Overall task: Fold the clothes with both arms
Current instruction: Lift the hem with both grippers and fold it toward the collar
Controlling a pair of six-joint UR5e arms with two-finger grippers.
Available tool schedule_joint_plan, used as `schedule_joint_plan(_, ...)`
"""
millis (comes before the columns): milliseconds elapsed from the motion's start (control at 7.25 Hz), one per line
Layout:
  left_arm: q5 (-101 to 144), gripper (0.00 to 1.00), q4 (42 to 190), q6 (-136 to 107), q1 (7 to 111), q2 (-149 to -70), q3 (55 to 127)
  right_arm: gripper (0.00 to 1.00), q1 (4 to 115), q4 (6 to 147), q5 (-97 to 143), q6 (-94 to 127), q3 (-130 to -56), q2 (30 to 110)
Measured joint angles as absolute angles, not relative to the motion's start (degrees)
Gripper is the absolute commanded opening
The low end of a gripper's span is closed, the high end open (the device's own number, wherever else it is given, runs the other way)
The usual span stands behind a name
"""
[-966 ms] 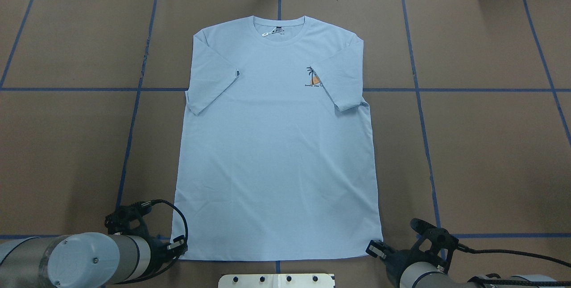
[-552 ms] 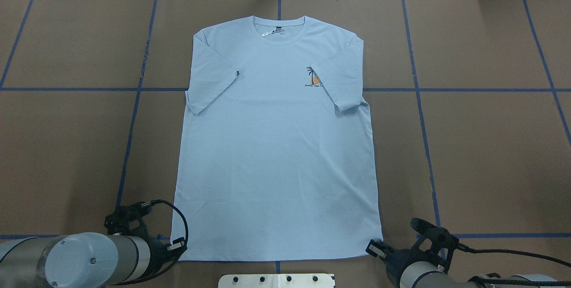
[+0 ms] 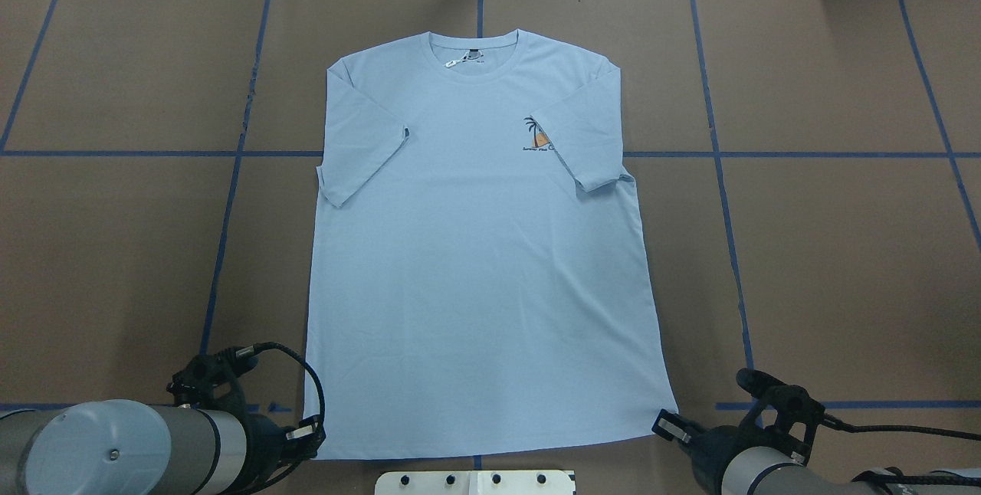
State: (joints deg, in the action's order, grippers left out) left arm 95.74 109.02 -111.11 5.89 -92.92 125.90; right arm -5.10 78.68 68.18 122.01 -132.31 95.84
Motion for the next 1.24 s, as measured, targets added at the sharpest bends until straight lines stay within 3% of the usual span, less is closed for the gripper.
schedule_joint_plan(414, 97.1, 0.0, 104.9, -110.1, 9.6, -93.4, 131.7, 0.0, -0.8, 78.7, 69.2, 121.0, -135.2, 95.5)
schedule_joint_plan(690, 97.3, 0.0, 103.8, -103.4, 15.1, -95.6, 130.4, 0.0, 8.1, 78.7, 74.1, 113.4, -132.3, 89.8)
schedule_joint_plan(1242, 97.5, 0.0, 103.8, -89.3, 30.6, -108.6, 113.8, 0.0, 30.1, 78.6, 87.3, 97.0, -112.1, 72.2)
